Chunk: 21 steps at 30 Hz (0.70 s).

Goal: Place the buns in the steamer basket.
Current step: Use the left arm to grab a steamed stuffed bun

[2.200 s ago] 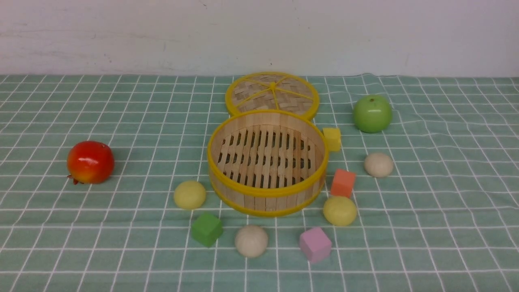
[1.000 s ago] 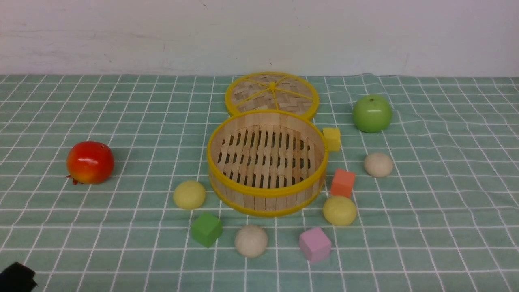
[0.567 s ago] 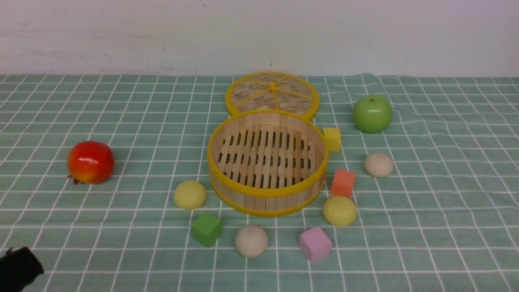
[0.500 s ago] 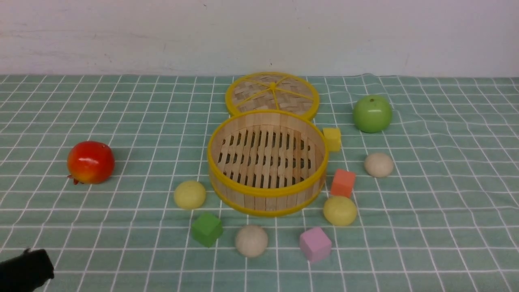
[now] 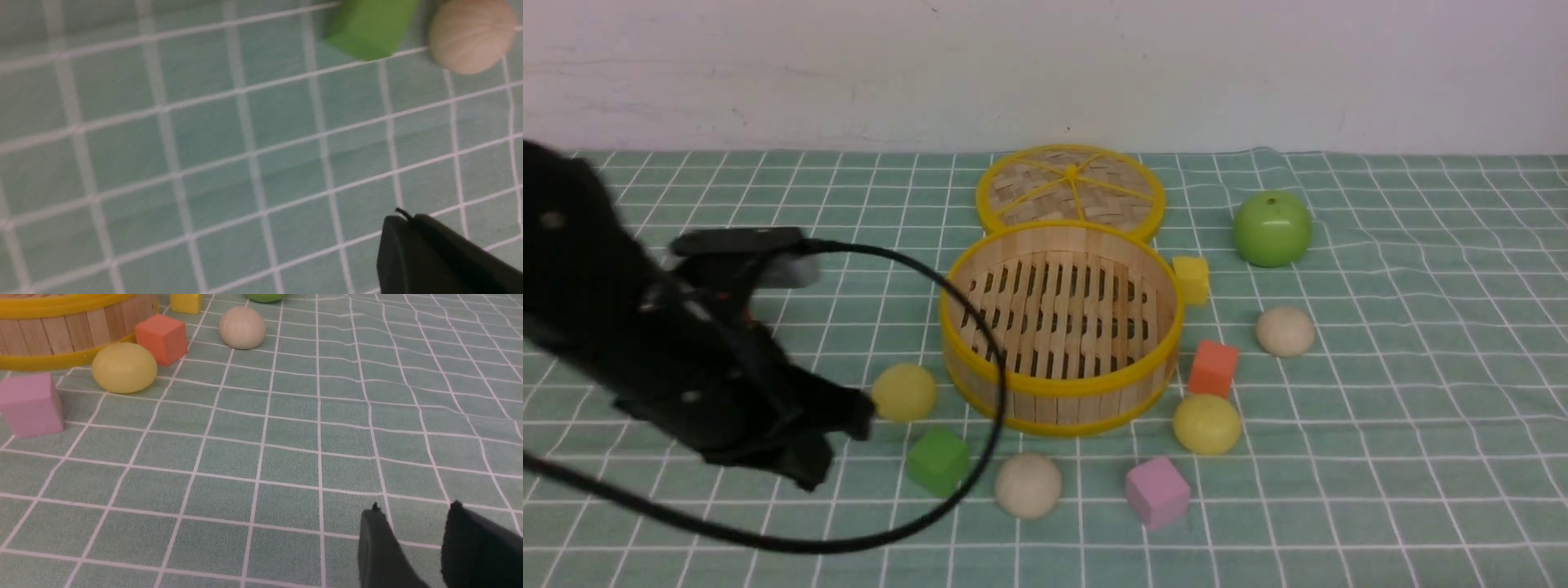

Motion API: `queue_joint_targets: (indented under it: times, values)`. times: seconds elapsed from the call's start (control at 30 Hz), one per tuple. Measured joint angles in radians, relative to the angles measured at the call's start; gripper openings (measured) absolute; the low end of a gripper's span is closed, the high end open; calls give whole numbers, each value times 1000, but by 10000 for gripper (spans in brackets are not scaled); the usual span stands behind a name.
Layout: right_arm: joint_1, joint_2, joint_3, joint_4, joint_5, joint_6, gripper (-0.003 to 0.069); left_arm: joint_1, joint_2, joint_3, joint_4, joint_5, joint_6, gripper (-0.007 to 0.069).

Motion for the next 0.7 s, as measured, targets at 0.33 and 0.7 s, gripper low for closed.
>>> queue_joint_targets:
  times: [0.33, 0.7]
  values:
    - [0, 0, 0, 0, 0, 0, 240, -7, 317, -311, 86, 17, -9, -14]
    - [0, 0, 0, 0, 0, 0, 240, 72, 500, -458, 84, 7, 13, 163]
